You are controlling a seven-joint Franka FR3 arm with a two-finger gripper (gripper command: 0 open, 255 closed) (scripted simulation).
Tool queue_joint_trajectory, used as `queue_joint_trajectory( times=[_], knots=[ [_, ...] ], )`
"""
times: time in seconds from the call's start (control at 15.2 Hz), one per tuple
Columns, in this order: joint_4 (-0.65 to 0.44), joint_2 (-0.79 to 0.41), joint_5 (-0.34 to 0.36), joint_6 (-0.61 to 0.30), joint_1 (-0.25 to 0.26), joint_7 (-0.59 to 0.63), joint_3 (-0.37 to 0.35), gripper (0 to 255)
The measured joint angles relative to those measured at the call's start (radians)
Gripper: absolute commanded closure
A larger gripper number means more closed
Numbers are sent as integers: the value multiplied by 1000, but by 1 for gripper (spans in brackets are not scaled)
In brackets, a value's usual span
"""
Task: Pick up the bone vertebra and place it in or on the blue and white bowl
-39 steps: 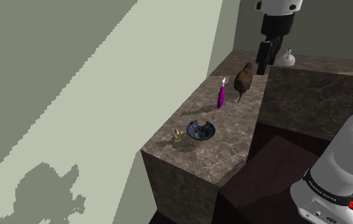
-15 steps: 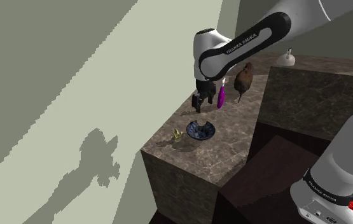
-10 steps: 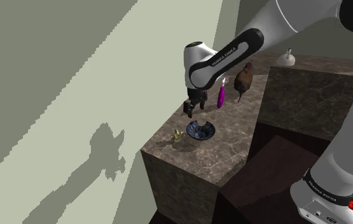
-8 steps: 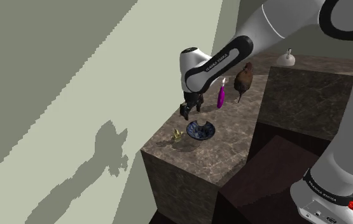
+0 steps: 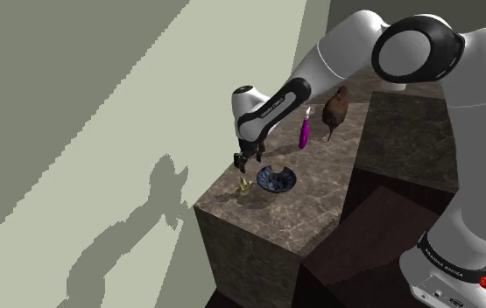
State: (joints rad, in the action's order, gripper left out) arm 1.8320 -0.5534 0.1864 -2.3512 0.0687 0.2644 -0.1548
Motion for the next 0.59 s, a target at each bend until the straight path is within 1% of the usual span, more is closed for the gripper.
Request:
queue_joint_trajectory(
  times=[0.33, 0.53, 0.59],
  knots=[
    [-219, -207, 14, 11, 27, 17, 20, 0],
    [-390, -346, 15, 45, 44, 19, 30, 0],
    [-411, -365, 15, 47, 47, 20, 31, 0]
  ],
)
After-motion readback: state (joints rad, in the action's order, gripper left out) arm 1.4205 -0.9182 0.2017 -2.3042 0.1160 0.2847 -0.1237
